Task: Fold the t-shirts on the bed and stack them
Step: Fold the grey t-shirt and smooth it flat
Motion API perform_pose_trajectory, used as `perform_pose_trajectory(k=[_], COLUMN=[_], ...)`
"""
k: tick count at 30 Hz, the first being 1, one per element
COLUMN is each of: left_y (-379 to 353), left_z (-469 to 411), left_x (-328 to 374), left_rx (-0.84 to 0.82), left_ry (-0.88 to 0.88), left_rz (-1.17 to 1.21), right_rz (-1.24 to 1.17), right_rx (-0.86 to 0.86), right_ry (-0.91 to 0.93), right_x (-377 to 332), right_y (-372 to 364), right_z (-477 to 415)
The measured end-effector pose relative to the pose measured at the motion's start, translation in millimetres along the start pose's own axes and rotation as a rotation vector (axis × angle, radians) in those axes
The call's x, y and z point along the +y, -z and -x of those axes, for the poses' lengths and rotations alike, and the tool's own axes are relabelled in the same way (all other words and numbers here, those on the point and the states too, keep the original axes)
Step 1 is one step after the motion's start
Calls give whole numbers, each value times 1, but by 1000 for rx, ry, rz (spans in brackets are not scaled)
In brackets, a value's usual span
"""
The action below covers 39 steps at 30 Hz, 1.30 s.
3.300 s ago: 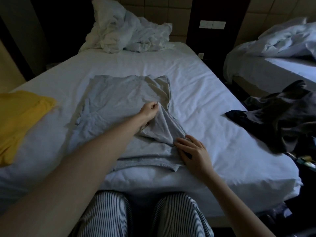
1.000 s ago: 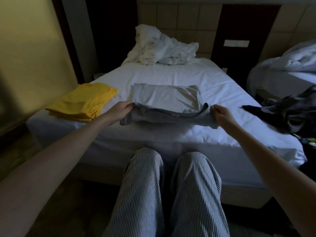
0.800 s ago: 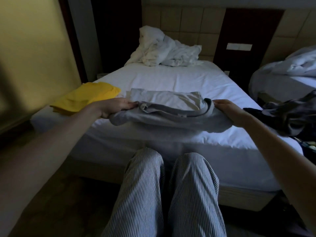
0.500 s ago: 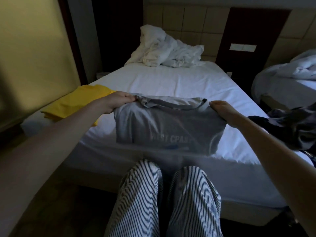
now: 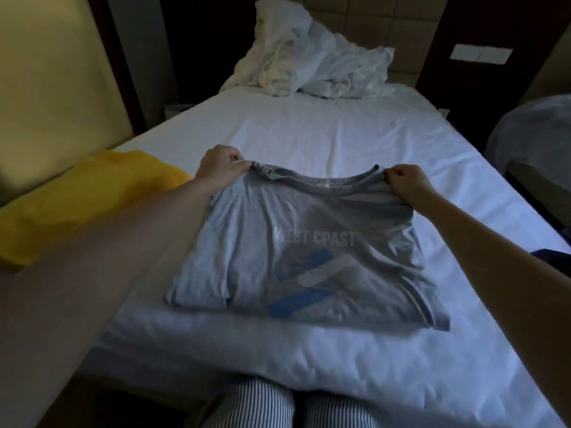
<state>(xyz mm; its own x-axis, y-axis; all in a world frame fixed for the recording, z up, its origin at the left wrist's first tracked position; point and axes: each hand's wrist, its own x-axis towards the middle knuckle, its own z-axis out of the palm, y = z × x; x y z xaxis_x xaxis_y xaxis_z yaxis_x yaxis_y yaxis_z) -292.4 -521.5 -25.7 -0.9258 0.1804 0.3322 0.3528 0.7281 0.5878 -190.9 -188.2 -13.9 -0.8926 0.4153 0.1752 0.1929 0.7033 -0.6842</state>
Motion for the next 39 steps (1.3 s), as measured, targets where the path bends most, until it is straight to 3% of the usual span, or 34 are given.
perform_pose_trajectory(k=[4,8,11,16,19,21,24,26,27,31,36,39], left_y=[-34,-72,-92,-92,-85,-88,-106,-112,-109,-96,-102,-97], left_z=[-35,-56,-58,-57,-47,-28,9,18,15,-7,-4,-7], left_x=[-19,-48,-67,-51,-19,10,37,21,6,-40,-37,-29], left_rx=[71,12,39,-3,41,43,-230,-444,-485,-374,-348,-396], left_ry=[51,121,136,80,-80,-297,-459,-324,-232,43,48,40], left_rz=[-60,-154,-217,-504,-652,-555,-454,-503,-499,-508,-522,-561], right_rz=[77,121,258,472,567,556,549,528,496,524,546,394], right_rx=[-39,-61,14,45,110,131,-160,-329,-334,-229,-241,-54], right_ry=[5,4,8,37,109,209,358,330,284,146,148,218], right_x=[13,34,55,50,19,-10,-17,10,26,58,49,25], right_y=[-29,-60,-87,-92,-79,-77,-100,-110,-109,-97,-97,-90], right_z=[-49,-79,-84,-83,-69,-42,7,20,16,-3,3,36])
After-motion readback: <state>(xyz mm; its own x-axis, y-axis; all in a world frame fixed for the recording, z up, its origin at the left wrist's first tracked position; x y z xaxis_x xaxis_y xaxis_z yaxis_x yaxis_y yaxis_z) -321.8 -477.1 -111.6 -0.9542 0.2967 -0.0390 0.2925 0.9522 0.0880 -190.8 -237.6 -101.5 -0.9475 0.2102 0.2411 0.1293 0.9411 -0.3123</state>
